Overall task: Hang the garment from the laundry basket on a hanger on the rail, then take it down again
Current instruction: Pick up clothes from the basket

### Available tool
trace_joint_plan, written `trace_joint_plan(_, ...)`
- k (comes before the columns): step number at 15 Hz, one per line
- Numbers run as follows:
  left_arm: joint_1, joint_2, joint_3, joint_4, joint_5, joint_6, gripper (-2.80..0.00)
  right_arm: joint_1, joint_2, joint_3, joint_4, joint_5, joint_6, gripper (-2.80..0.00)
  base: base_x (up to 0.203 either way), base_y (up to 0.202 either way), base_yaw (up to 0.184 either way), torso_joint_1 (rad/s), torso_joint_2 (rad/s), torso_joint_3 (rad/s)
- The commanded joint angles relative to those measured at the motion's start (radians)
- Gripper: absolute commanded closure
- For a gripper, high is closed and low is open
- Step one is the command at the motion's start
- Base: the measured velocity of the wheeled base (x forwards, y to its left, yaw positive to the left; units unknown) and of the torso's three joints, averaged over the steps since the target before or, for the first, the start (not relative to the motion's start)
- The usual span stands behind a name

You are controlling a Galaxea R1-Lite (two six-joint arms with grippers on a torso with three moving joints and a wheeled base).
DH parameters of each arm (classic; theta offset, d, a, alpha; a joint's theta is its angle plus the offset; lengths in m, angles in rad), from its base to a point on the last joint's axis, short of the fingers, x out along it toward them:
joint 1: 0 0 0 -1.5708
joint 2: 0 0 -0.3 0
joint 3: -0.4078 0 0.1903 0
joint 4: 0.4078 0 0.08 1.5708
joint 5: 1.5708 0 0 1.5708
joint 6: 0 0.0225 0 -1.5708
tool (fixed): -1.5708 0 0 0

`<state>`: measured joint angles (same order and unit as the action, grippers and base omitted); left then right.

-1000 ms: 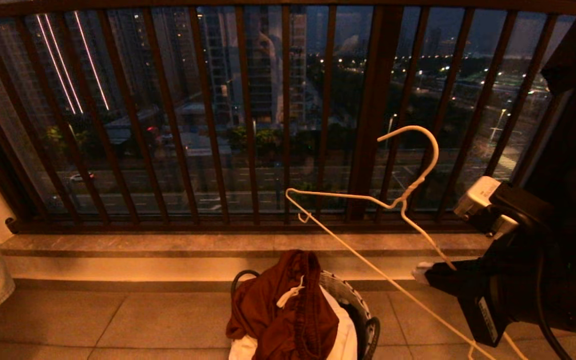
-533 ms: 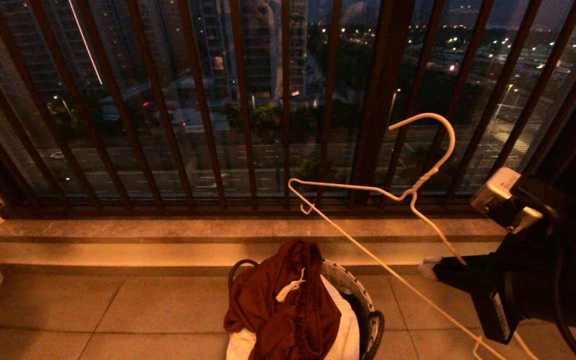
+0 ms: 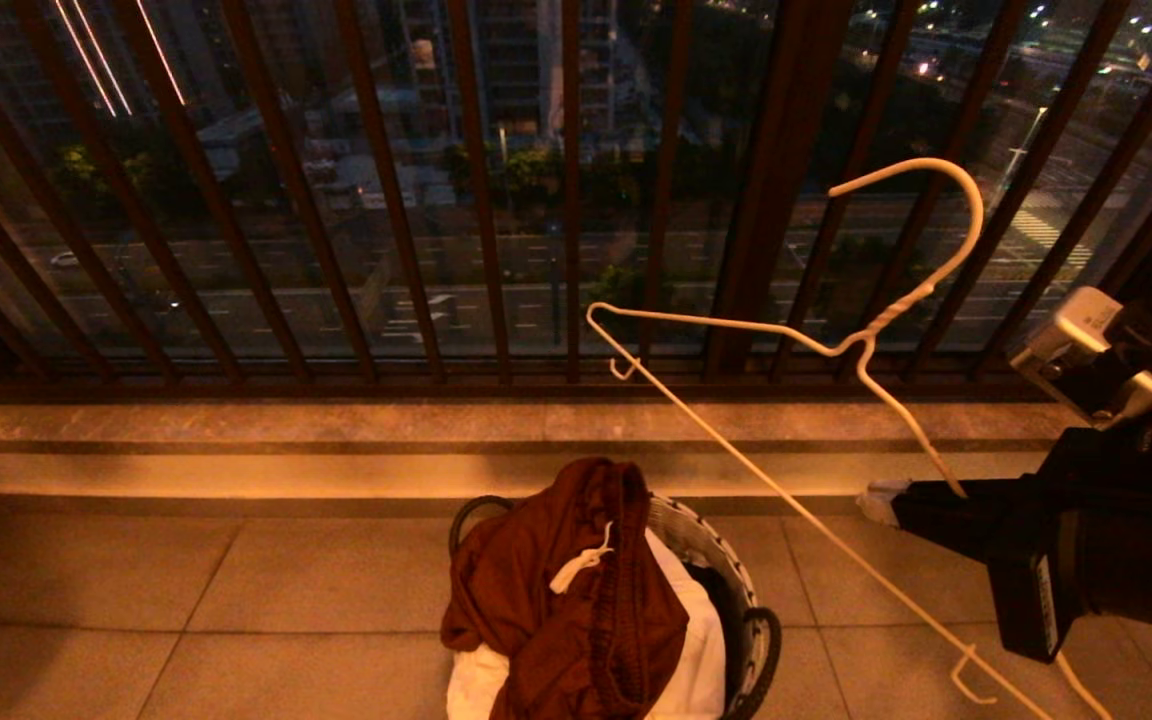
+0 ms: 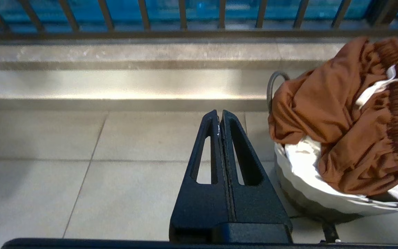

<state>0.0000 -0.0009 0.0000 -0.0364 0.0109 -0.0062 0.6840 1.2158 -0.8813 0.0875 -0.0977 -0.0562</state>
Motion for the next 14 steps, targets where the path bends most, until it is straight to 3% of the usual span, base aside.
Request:
trace_joint_plan(1, 0.000, 0.001, 0.009, 0.000, 0.000, 0.000, 0.00, 0.000, -0.016, 0.001, -0.008, -0.001, -0.001, 0.00, 0.000, 0.000, 0.000, 0.000, 0.01, -0.198)
trace_joint_plan(14, 0.000, 0.001, 0.009, 0.000, 0.000, 0.000, 0.00, -0.001, -0.026, 0.004, -0.086, -0.065, 0.004, 0.00, 0.000, 0.000, 0.000, 0.002, 0.00, -0.196)
